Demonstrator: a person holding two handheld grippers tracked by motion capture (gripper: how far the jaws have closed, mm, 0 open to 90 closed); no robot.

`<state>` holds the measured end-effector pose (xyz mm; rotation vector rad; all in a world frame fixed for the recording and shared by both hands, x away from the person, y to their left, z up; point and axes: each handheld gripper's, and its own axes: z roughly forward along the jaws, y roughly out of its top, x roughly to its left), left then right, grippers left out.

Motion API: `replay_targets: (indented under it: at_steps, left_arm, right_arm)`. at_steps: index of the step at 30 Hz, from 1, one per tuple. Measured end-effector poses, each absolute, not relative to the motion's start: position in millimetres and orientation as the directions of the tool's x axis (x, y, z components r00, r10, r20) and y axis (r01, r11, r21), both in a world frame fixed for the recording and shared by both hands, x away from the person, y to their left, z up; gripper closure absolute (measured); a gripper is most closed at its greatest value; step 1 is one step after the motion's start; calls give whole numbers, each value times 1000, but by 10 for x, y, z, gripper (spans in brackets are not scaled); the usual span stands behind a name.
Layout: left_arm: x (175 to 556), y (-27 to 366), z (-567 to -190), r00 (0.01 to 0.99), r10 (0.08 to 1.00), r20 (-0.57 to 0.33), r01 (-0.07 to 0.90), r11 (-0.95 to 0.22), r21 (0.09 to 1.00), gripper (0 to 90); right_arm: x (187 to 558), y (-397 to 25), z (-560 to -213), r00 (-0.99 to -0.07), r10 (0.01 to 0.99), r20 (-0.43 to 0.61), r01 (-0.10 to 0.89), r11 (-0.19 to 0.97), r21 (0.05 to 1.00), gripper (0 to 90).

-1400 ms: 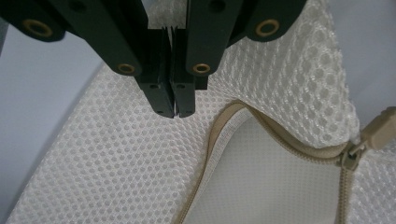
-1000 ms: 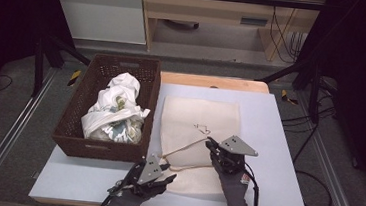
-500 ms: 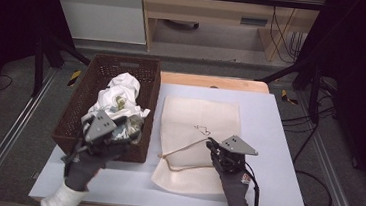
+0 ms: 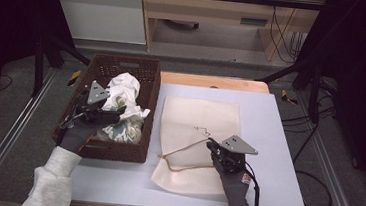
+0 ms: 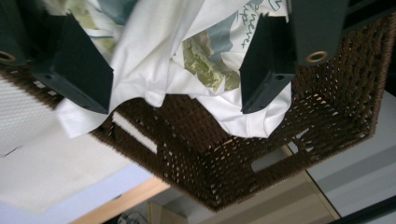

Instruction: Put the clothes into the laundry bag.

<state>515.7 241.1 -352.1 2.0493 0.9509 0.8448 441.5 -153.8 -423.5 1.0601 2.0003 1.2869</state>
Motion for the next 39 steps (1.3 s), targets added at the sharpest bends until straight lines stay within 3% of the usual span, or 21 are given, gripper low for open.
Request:
replay_targets:
  at_steps: [19,28,31,39]
  left_arm:
    - [5516,2223,-3895,594,754,280,507,-621,598,81]
    - [5599,2263,-4120,598,778,191,591,-589,551,30]
    - [5633,2241,-4174,608,774,178,616,-601,510,32]
    - [5703,2202,-4262,650,752,114,658,-631,410,174]
  right_arm:
    - [4436,-1542,-4247,-561,827,-14,347,251,904,859]
    - [4437,-1553,-4244,-562,827,-5,356,248,901,856]
    - [4438,-1559,-4244,-563,827,-5,357,248,901,855]
    - [4454,-1568,-4256,-561,828,2,368,248,896,852]
